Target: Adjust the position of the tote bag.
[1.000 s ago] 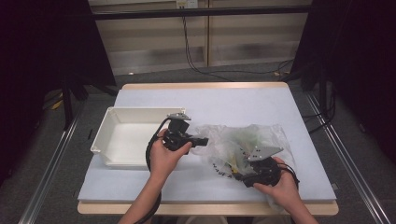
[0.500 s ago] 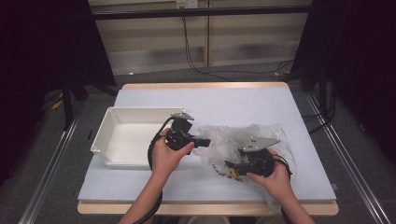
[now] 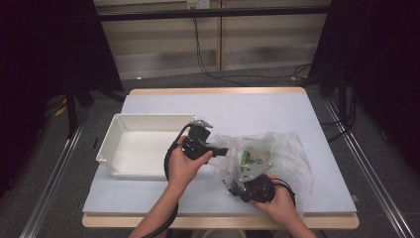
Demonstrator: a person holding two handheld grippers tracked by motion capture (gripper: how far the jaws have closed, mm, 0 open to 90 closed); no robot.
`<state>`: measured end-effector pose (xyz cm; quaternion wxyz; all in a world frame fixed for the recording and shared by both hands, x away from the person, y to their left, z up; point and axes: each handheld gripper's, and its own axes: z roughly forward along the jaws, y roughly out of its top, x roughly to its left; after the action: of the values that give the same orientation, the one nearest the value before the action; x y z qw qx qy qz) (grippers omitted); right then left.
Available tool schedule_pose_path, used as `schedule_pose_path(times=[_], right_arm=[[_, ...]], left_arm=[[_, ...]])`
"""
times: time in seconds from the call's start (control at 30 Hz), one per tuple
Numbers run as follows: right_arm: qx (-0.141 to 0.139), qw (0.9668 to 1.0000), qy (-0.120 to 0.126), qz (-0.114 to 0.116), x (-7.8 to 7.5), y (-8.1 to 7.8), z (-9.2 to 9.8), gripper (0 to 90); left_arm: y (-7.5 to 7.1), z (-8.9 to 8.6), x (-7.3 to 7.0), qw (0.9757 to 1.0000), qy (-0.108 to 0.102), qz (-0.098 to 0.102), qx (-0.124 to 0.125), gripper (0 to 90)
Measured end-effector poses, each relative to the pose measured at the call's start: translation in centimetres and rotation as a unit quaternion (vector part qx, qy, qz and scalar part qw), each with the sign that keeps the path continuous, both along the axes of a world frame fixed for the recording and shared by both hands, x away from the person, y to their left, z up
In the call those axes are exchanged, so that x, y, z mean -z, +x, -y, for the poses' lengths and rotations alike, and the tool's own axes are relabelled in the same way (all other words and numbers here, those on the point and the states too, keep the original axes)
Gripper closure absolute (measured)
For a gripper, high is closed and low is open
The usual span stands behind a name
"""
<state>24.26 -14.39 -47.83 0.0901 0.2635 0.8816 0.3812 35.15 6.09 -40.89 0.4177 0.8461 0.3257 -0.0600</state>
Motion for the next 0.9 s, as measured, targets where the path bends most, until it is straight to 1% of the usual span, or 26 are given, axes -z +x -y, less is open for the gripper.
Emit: schedule_pose_path(times=[0.03, 0.07, 0.1, 0.13, 0.17, 0.2, 0.23, 0.27, 0.3, 0.33, 0.37, 0.4, 0.47, 0.5, 0.53, 0.57, 0.6, 0.63, 0.67, 0.7, 0.73, 0.77, 0.8, 0.83, 0.87, 0.9], right_arm=[[0.008, 0.9999, 0.006, -0.003, -0.1, 0.0, 0.2, 61.1], [0.018, 0.9998, 0.012, 0.0, -0.3, -0.1, 0.6, 53.1], [0.024, 0.9996, 0.014, 0.002, -0.4, -0.1, 0.8, 47.5], [0.034, 0.9993, 0.014, 0.002, -0.6, -0.1, 1.0, 42.5], [0.043, 0.999, 0.016, -0.001, -0.8, 0.0, 1.3, 38.2], [0.053, 0.9984, 0.017, -0.005, -1.0, 0.1, 1.7, 33.4], [0.062, 0.9979, 0.021, -0.003, -1.2, 0.1, 2.0, 32.1], [0.064, 0.9976, 0.024, -0.004, -1.5, 0.1, 2.2, 32.0], [0.067, 0.9973, 0.029, 0.001, -1.8, 0.2, 2.6, 30.5], [0.075, 0.9966, 0.035, 0.003, -2.1, 0.3, 2.9, 27.7], [0.078, 0.9963, 0.036, 0.003, -2.4, 0.4, 3.0, 27.7], [0.08, 0.996, 0.041, 0.003, -2.6, 0.4, 3.1, 27.7], [0.081, 0.9952, 0.054, 0.009, -3.2, 0.7, 3.0, 28.5], [0.077, 0.9953, 0.059, 0.007, -3.4, 0.9, 2.8, 30.6], [0.075, 0.9952, 0.063, 0.007, -3.6, 1.0, 2.6, 32.2], [0.076, 0.9941, 0.077, 0.006, -3.7, 1.3, 2.3, 36.5], [0.073, 0.9936, 0.086, 0.002, -3.7, 1.4, 2.0, 45.0], [0.063, 0.9936, 0.094, 0.002, -3.6, 1.5, 1.8, 53.3], [0.061, 0.9936, 0.095, 0.004, -3.5, 1.6, 1.4, 60.7], [0.058, 0.9943, 0.09, 0.005, -3.3, 1.6, 1.1, 70.8], [0.05, 0.9949, 0.087, 0.004, -3.1, 1.7, 0.9, 76.1], [0.041, 0.9953, 0.087, -0.002, -2.8, 1.7, 0.5, 80.5], [0.039, 0.9958, 0.082, -0.006, -2.4, 1.7, 0.1, 86.4], [0.035, 0.9962, 0.079, -0.009, -2.1, 1.8, 0.0, 87.6], [0.03, 0.9968, 0.074, -0.012, -1.8, 1.8, -0.3, 88.2], [0.027, 0.9972, 0.069, -0.014, -1.6, 1.8, -0.4, 88.6]], left_arm=[[0.1, -0.1, 0.3, 1.0, 0.006, -0.007, 0.0, 88.1], [0.1, -0.1, 0.3, 0.9999, 0.01, -0.006, -0.004, 88.7], [0.1, -0.2, 0.3, 0.9998, 0.021, -0.005, -0.001, 88.9], [0.1, -0.3, 0.4, 0.9998, 0.017, -0.01, -0.006, 89.1], [0.1, -0.4, 0.4, 0.9996, 0.025, -0.008, -0.009, 89.3], [0.1, -0.4, 0.4, 0.9996, 0.025, -0.008, -0.008, 89.5], [0.1, -0.5, 0.4, 0.9996, 0.025, -0.009, -0.007, 89.6], [0.1, -0.6, 0.4, 0.9996, 0.027, -0.009, -0.008, 89.6], [0.0, -0.7, 0.5, 0.9995, 0.026, -0.011, -0.012, 89.7], [0.0, -0.8, 0.5, 0.9995, 0.03, -0.009, -0.008, 89.7], [0.0, -0.9, 0.5, 0.9995, 0.028, -0.01, -0.013, 89.7], [-0.1, -1.1, 0.5, 0.9994, 0.033, -0.009, -0.01, 89.7], [-0.3, -1.2, 0.5, 0.9993, 0.036, -0.009, -0.01, 89.8], [-0.3, -1.1, 0.6, 0.9992, 0.038, -0.011, -0.012, 89.8], [-0.3, -1.2, 0.6, 0.9991, 0.041, -0.009, -0.006, 89.9], [-0.4, -1.1, 0.7, 0.999, 0.042, -0.01, -0.009, 89.9], [-0.5, -1.1, 0.7, 0.999, 0.043, -0.011, -0.003, 89.9], [-0.6, -1.0, 0.7, 0.999, 0.042, -0.012, -0.006, 89.9], [-0.6, -0.9, 0.8, 0.9992, 0.038, -0.013, -0.006, 89.8], [-0.6, -1.0, 0.7, 0.9993, 0.035, -0.014, -0.006, 89.5], [-0.5, -1.0, 0.7, 0.9994, 0.031, -0.013, -0.006, 88.3], [-0.4, -1.1, 0.7, 0.9996, 0.027, -0.006, -0.013, 83.4], [-0.3, -1.1, 0.6, 0.9996, 0.024, -0.004, -0.013, 73.1], [-0.3, -1.2, 0.5, 0.9997, 0.015, -0.009, -0.014, 72.8], [-0.3, -1.1, 0.6, 0.9998, -0.001, -0.017, -0.013, 70.1], [-0.2, -1.0, 0.5, 0.9995, -0.011, -0.023, -0.017, 64.3]])
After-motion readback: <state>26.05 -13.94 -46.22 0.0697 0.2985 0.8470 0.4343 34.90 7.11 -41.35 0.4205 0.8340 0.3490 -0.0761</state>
